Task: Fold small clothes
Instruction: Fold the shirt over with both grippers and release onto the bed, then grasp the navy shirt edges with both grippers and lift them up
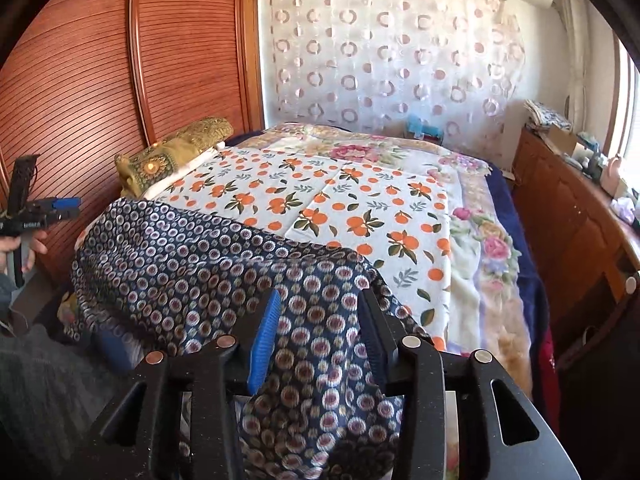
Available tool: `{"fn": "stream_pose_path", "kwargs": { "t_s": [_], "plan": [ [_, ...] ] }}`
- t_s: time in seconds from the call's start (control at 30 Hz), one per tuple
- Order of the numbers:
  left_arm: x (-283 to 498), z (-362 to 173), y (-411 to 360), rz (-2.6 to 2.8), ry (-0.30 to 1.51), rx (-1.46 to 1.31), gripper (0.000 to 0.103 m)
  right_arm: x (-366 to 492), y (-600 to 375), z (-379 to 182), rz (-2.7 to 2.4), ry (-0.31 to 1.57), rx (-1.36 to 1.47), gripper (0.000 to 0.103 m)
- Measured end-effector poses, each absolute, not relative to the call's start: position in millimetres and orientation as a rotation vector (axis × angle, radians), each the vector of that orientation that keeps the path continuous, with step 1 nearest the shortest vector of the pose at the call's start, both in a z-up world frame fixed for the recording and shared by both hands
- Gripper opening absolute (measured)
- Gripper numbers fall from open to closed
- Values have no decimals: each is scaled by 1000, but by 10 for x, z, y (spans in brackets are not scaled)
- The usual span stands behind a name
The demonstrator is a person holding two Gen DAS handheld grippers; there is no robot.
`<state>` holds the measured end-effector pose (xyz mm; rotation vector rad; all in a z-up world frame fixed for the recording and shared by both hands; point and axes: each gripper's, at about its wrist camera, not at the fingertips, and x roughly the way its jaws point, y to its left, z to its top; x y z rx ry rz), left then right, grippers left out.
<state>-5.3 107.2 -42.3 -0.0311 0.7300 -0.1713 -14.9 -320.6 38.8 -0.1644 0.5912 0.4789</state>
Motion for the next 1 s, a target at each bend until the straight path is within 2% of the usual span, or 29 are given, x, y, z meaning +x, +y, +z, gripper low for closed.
{"fn": "stream_pose_path", "kwargs": {
  "t_s": [0.57, 0.73, 1.0],
  "plan": [
    [438, -663, 1052, -133, 788, -14, 80, 550, -2885, 59, 453, 626, -134, 49],
    [566, -696, 1173, -95, 791, -19, 80, 742, -2847, -32, 429, 657, -151, 64],
    [778, -940, 1394, -65, 857, -33, 80, 1270, -2864, -307, 353, 776, -161, 64]
  ]
}}
